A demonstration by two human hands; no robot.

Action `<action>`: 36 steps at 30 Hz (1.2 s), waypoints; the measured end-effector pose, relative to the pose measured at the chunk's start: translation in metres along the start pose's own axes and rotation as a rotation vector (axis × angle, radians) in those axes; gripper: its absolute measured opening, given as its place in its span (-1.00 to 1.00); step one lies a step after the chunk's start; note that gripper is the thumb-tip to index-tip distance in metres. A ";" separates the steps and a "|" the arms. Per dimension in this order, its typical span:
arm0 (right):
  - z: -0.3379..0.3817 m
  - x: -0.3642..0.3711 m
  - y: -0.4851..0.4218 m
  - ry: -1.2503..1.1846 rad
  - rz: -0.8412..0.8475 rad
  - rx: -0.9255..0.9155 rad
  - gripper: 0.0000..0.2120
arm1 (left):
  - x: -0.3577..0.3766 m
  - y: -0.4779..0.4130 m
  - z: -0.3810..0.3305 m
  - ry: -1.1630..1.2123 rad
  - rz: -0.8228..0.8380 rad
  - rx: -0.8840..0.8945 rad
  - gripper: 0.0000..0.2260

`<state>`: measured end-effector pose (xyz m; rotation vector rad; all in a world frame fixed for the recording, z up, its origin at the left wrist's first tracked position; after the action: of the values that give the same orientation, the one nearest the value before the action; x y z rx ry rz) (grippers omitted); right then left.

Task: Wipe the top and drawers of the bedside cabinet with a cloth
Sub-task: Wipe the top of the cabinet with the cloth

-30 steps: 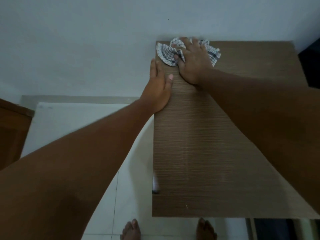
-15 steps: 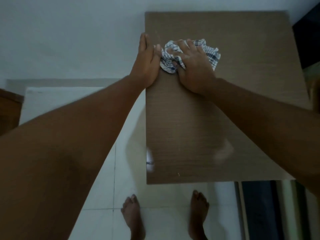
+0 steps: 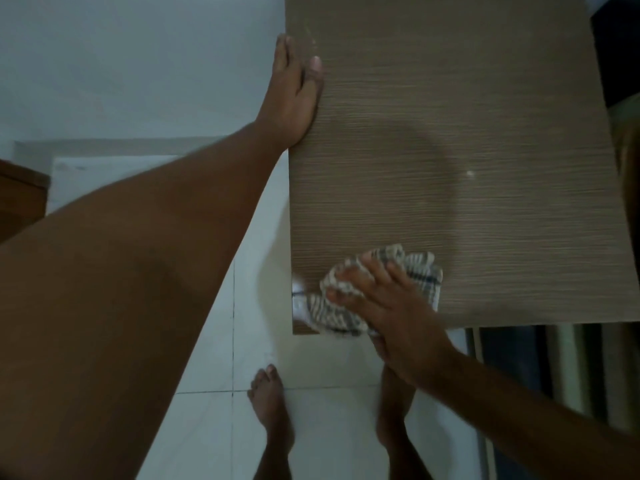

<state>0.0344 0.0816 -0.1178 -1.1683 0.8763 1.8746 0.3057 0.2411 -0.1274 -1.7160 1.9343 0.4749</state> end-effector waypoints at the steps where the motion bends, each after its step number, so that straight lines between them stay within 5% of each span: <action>1: 0.007 0.004 0.014 -0.002 0.010 -0.012 -0.44 | 0.000 0.000 0.000 0.003 -0.003 0.001 -0.43; 4: 0.021 0.024 0.057 -0.051 0.092 -0.071 -0.58 | -0.001 0.001 -0.001 0.000 -0.003 -0.010 -0.43; 8: 0.013 0.051 0.095 -0.159 0.202 0.085 -0.56 | -0.003 0.000 -0.002 -0.014 -0.031 -0.005 -0.46; 14: 0.023 -0.040 0.045 -0.418 -0.065 0.033 -0.67 | -0.011 -0.004 0.006 0.081 -0.170 0.041 -0.53; 19: -0.010 -0.120 -0.070 -0.486 -0.252 0.069 -0.61 | -0.014 -0.022 0.019 0.145 -0.115 -0.068 -0.40; 25: -0.070 -0.189 -0.251 -0.425 -0.610 0.217 -0.60 | -0.003 -0.028 0.062 0.457 -0.277 -0.243 -0.15; 29: -0.085 -0.177 -0.349 -0.268 -0.435 0.263 -0.67 | -0.011 -0.027 0.038 0.365 -0.267 -0.143 -0.45; 32: -0.085 -0.128 -0.381 -0.088 -0.142 0.262 -0.60 | -0.013 -0.030 0.036 0.338 -0.296 -0.090 -0.41; 36: -0.079 -0.096 -0.383 0.082 -0.147 0.236 -0.52 | -0.014 -0.031 0.042 0.327 -0.336 -0.083 -0.32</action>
<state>0.4250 0.1796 -0.1185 -1.1367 0.9988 1.5680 0.3437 0.2725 -0.1511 -2.2345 1.7980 0.1588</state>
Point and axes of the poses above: each hand's wrist, its own y-axis away from the middle knuckle, its own x-axis out of the palm, z = x × y, the point moved 9 cm from there along -y, towards the middle knuckle, and after that the axes turned 13 degrees about x, right-handed, at the moved point
